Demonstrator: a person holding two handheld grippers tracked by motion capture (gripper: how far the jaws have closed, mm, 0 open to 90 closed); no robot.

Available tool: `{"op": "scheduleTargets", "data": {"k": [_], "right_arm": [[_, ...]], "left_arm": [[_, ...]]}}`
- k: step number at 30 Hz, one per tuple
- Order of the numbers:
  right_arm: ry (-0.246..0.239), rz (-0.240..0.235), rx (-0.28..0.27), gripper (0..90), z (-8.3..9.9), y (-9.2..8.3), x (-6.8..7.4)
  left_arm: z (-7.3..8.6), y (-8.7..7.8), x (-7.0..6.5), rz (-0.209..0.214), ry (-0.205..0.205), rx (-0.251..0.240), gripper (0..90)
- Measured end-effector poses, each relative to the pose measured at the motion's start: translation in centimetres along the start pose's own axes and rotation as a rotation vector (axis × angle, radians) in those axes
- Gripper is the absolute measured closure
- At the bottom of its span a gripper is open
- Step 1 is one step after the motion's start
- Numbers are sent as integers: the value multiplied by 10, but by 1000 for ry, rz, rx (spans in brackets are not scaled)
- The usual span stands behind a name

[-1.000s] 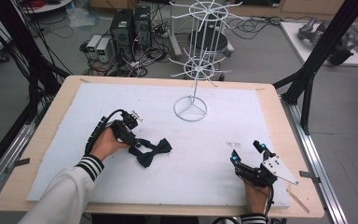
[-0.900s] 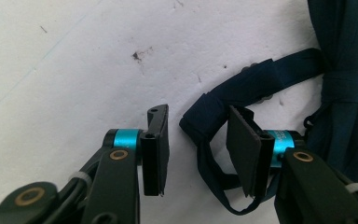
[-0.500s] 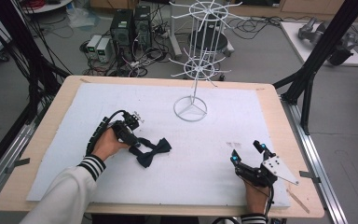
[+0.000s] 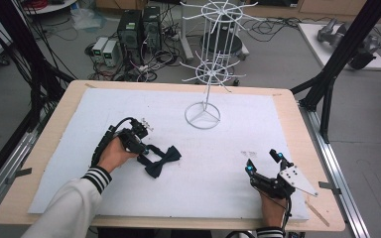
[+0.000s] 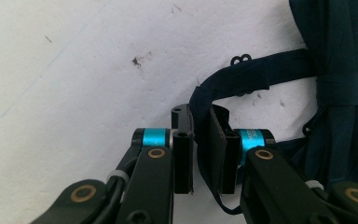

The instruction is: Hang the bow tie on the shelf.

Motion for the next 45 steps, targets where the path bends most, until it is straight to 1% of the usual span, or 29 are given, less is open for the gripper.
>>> {"op": "scheduleTargets", "data": {"k": [5, 6, 7, 12, 17, 19, 20, 21, 25, 28, 31, 32, 35, 39, 40, 42, 45], "right_arm": [[-1, 0, -1, 110, 0, 0, 0], [-1, 0, -1, 110, 0, 0, 0], [-2, 0, -1, 110, 0, 0, 0], [-3, 1, -2, 110, 0, 0, 0], [-3, 0, -2, 110, 0, 0, 0], [-4, 0, -3, 110, 0, 0, 0], [-3, 0, -2, 110, 0, 0, 0], [-3, 0, -3, 110, 0, 0, 0], [-3, 0, -2, 110, 0, 0, 0], [-4, 0, -3, 110, 0, 0, 0], [-5, 0, -3, 110, 0, 0, 0], [-4, 0, -2, 110, 0, 0, 0], [-4, 0, -3, 110, 0, 0, 0], [-5, 0, -3, 109, 0, 0, 0], [-5, 0, -3, 110, 0, 0, 0], [-4, 0, -3, 110, 0, 0, 0], [-4, 0, -3, 110, 0, 0, 0]], "left_arm": [[-2, -5, 2, -16, -3, -58, 808], [-2, -6, 2, -19, 5, -64, 808], [-3, -7, 2, -18, -1, -78, 808], [-2, -10, 4, -36, 10, -109, 809], [-3, -12, 5, -52, 9, -159, 809], [-5, -15, 5, -52, 3, -192, 809], [-6, -16, 5, -52, 8, -208, 809], [-7, -18, 5, -53, 2, -225, 809], [-12, -25, 7, -61, 6, -299, 809], [-15, -31, 8, -80, 3, -355, 811], [-17, -36, 9, -114, 10, -392, 814], [-18, -38, 9, -122, 6, -406, 814], [-21, -42, 10, -135, 7, -448, 814], [-25, -49, 11, -146, 4, -527, 814], [-26, -51, 11, -146, 6, -541, 814], [-27, -54, 12, -152, -3, -564, 814], [-29, -58, 12, -149, -14, -596, 815]]}}
Point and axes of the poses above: each handheld gripper's, and its own axes: y roughly forward along the jaws, z roughly out of its underside, x roughly to its left, the point moved 7 cm from there along y, roughly forward along the jaws, and after that the axes turned 5 degrees about y, right-handed, at the moved point
